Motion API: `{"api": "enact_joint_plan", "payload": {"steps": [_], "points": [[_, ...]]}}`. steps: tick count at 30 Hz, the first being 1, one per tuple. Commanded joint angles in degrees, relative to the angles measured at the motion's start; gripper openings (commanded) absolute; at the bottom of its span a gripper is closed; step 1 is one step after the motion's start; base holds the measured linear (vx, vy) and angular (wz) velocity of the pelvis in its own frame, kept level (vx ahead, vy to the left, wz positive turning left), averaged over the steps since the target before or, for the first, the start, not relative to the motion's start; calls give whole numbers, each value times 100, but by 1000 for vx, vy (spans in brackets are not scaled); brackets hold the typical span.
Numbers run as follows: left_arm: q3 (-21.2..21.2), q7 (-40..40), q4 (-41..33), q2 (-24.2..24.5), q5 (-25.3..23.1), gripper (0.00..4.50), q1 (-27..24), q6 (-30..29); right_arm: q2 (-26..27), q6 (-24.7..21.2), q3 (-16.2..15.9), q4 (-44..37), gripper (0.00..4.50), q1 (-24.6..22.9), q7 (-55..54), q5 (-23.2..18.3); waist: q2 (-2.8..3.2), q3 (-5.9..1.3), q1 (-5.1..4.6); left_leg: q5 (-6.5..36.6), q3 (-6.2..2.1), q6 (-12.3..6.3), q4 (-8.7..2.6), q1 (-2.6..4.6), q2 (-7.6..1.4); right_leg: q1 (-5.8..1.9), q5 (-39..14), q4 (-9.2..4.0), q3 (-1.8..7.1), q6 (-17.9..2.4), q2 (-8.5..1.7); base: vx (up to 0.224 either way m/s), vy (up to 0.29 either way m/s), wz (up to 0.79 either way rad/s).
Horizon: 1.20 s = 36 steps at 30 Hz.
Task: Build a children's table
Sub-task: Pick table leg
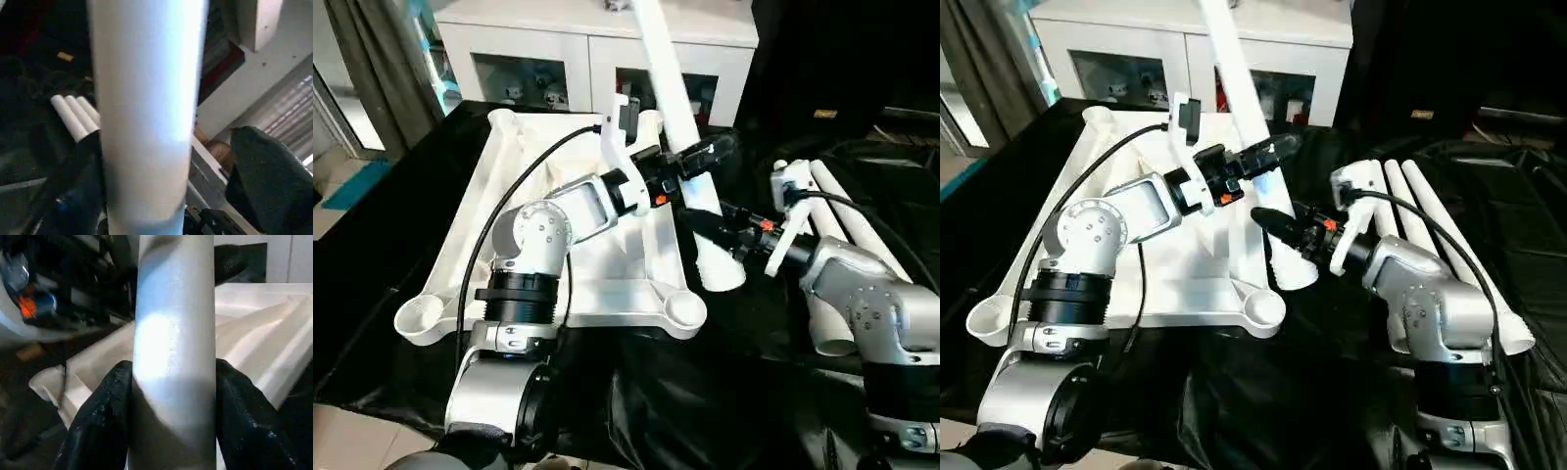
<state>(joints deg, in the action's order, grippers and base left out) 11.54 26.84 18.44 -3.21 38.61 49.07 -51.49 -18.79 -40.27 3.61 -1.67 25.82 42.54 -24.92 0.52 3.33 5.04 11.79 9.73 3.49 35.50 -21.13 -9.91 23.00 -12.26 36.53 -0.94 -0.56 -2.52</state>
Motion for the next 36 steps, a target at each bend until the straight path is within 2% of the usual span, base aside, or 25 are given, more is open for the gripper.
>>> {"api": "enact_joint_plan", "payload": {"steps": [1, 3, 7, 11, 15, 19, 24, 31, 32, 33, 35, 36], "points": [[-113, -43, -300, -60, 115, 379, 97, -100, -64, 89, -213, 161, 188, 109, -265, 344, -76, -397, 3, 175, -83, -341, -359, 13, -225, -405, 187, -418, 226, -1487, -450, 0, 0, 0], [-125, -110, -280, -79, 54, 372, 70, -80, -6, 109, -248, 166, 187, 177, -370, 387, -64, -399, 4, 170, -87, -346, -358, 13, -224, -403, 184, -413, 229, -1477, -452, 0, 0, 0], [-160, -365, -101, -125, -227, 328, 92, 174, 110, 129, -302, 146, 187, 320, -544, 450, -56, -404, -1, 154, -89, -373, -363, 22, -238, -395, 280, -412, 228, -1491, -458, 0, 0, 0], [127, -916, 286, -233, -422, 296, 288, 780, 179, 215, -327, 324, 186, 469, -862, 641, -58, -420, -18, 81, -92, -368, -359, 20, -234, -403, 476, -402, 219, -1525, -451, 0, 0, 0], [231, -1081, 501, -256, -452, 267, 386, 999, 209, 209, -323, 398, 186, 514, -955, 669, -52, -425, -11, 14, -90, -405, -351, 15, -229, -410, 692, -382, 225, -1543, -448, 0, 0, 0], [27, -1054, 476, -282, -647, 241, 366, 1135, 227, 200, -357, 393, 186, 557, -1039, 691, -43, -435, -8, -40, -87, -450, -340, 11, -237, -420, 872, -361, 228, -1593, -462, 0, 0, 0], [-224, -1018, 562, -228, -903, 205, 400, 1382, 246, 241, -378, 446, 186, 623, -1053, 687, -48, -420, -5, 67, -88, -451, -352, 18, -245, -412, 689, -385, 228, -1586, -467, 0, 0, 0], [-234, -828, 550, -266, -854, 185, 412, 1346, 272, 288, -397, 475, 186, 683, -1027, 681, -38, -430, 0, 26, -88, -422, -347, 19, -247, -416, 819, -362, 228, -1629, -471, 0, 0, 0], [-225, -802, 525, -281, -818, 183, 399, 1337, 275, 331, -406, 490, 221, 695, -1024, 695, -41, -428, 0, 31, -87, -425, -347, 19, -243, -417, 835, -360, 228, -1633, -464, 0, 0, 0], [-205, -795, 512, -289, -794, 183, 391, 1345, 293, 344, -393, 506, 221, 704, -1034, 684, -38, -430, 2, 27, -88, -429, -348, 21, -246, -415, 837, -360, 227, -1638, -469, 0, 0, 0], [-208, -729, 502, -271, -762, 182, 375, 1381, 327, 343, -349, 517, 259, 715, -959, 572, -36, -426, 0, 80, -87, -420, -352, 22, -250, -414, 774, -369, 228, -1648, -478, 0, 0, 0], [-211, -700, 499, -257, -754, 182, 370, 1387, 330, 335, -335, 508, 261, 714, -929, 534, -39, -427, 0, 86, -86, -417, -351, 23, -247, -416, 760, -368, 229, -1648, -474, 0, 0, 0]]}}
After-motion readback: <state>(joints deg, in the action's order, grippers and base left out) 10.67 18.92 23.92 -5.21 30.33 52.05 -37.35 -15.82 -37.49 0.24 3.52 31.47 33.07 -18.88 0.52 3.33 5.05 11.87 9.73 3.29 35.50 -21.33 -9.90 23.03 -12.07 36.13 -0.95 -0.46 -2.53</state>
